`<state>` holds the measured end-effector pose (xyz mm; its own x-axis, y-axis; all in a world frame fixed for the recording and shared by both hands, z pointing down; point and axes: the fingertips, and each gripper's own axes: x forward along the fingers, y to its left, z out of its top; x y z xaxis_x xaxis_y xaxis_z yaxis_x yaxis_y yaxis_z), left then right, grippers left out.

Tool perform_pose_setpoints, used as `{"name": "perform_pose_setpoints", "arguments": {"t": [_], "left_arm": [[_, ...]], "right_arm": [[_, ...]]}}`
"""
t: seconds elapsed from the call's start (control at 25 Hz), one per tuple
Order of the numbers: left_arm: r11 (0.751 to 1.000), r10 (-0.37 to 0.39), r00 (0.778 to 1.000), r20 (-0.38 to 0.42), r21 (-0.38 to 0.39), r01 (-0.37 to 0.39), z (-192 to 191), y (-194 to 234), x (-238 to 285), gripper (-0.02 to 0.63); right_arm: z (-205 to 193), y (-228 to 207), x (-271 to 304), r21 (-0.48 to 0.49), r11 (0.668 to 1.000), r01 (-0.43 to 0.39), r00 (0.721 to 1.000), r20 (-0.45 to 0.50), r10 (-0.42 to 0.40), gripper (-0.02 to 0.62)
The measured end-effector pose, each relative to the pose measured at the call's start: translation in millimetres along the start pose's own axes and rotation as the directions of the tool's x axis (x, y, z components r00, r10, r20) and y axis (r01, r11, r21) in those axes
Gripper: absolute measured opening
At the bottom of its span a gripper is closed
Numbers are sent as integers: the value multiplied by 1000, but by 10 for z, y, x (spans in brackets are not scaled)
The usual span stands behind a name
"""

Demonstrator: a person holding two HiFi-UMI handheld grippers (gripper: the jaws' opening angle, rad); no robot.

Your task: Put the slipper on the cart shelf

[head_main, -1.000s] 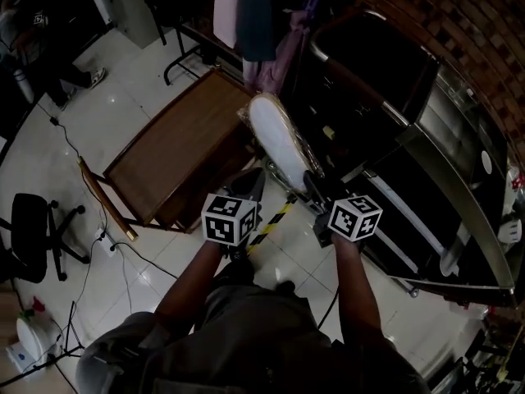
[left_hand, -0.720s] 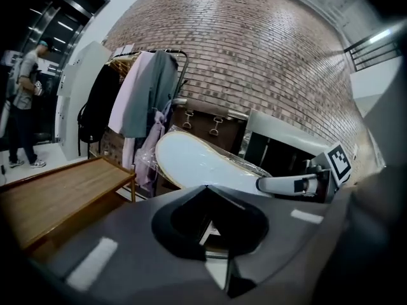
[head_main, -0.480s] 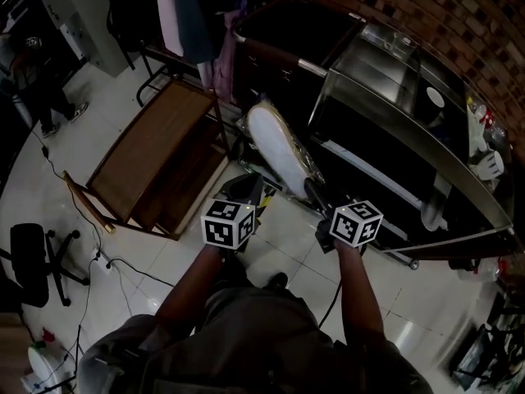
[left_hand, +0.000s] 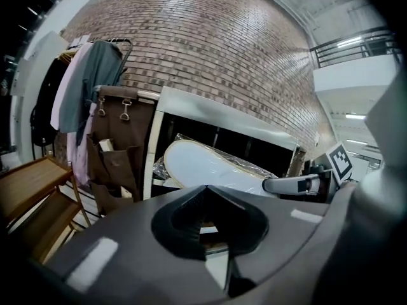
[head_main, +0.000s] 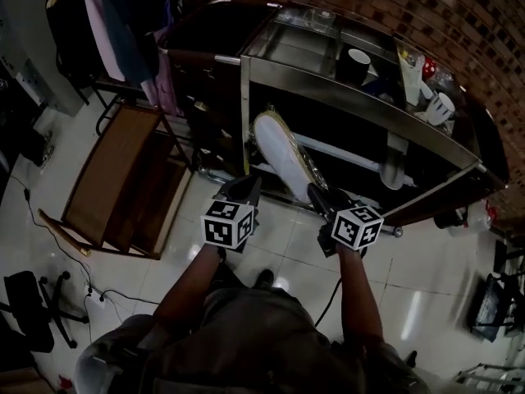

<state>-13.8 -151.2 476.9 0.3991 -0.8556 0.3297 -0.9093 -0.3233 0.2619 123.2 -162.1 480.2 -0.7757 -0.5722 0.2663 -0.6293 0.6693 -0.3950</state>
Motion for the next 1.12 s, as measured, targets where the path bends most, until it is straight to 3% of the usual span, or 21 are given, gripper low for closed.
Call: {"name": "perform_pose_setpoints", "arguments": {"t": [0.2,0.48,1.12], "left_arm": [[996,-81,996,-20,35,82,25,-432,244,8],[981,-178,982,-60,70,182,65,-741,661,8],[927,-349,926,-143,96,364,344,-522,1797,8]], "right_arm": [[-14,-375,-438,23,992,127,991,28,-128,54],[12,-857,-752,83,954,288,954,63,-294,54],[453,-1862,-312,210,813,543,815,100,-571,54]]}}
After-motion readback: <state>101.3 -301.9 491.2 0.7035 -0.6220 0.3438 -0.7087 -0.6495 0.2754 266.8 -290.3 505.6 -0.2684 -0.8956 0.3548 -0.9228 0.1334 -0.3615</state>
